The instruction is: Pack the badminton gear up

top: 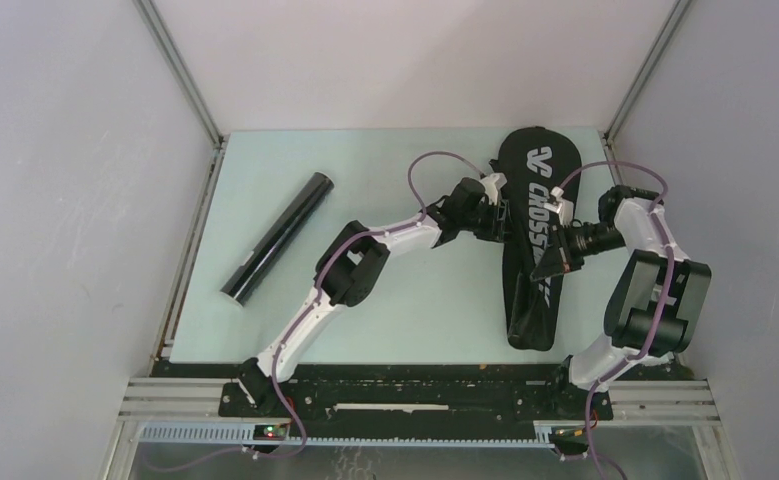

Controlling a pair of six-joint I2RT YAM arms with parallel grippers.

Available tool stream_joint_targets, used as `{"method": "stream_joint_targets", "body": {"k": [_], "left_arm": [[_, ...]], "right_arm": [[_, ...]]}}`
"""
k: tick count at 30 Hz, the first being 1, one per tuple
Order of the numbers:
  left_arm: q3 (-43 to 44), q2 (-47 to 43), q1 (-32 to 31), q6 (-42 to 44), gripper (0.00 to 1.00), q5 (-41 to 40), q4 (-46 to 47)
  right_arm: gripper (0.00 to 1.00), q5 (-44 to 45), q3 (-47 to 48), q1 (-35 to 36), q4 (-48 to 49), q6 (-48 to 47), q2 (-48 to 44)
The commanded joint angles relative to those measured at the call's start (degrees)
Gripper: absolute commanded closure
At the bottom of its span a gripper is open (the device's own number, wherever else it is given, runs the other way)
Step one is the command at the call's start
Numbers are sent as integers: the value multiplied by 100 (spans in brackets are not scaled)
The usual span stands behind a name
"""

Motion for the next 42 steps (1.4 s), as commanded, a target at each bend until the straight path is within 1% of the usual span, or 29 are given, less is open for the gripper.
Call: {"method": "stream_joint_targets", "body": {"k": [1,4,7,12,14,15,19,22,26,29,31,36,38,42], "left_arm": [[-49,53,-53,-162,51,304,415],[-208,-5,-54,-249,54,408,509],[-351,-83,-67,-295,62,486,635],[-341,-180,-43,-279,85,628,625],[-340,-274,19,-241,98,699,512],[-356,-342,57,-186,99,727,401],[-581,-810,188,332,100,641,-263],[-794,-1272,283,887,100,366,-1032],[-1400,-2131,406,1621,100,71,-1485],[-1703,-2672,472,2163,100,-68,-1788],[-1924,-2996,498,2371,100,-153,-1928],[-2541,-3687,533,2343,100,-365,-1957],[-2676,-3816,529,2281,100,-429,-1968],[-2850,-3995,538,2274,100,-570,-2009]], "right_arm": [[100,-553,381,-154,-418,-222,98],[100,-505,397,-202,-331,-128,94],[100,-465,393,-212,-241,-35,71],[100,-325,393,-214,-97,141,75],[100,-209,395,-214,65,368,60],[100,-131,395,-221,166,486,31],[100,190,393,-223,694,1072,-151],[100,450,286,-187,1188,1523,-336],[100,776,30,186,1776,1836,-540],[97,750,-15,574,1915,1927,-501],[96,862,-12,857,2019,1996,-431],[94,1144,1,1387,2343,2142,-294],[93,1234,41,1530,2395,2143,-262],[88,1307,81,1606,2390,2098,-306]]}}
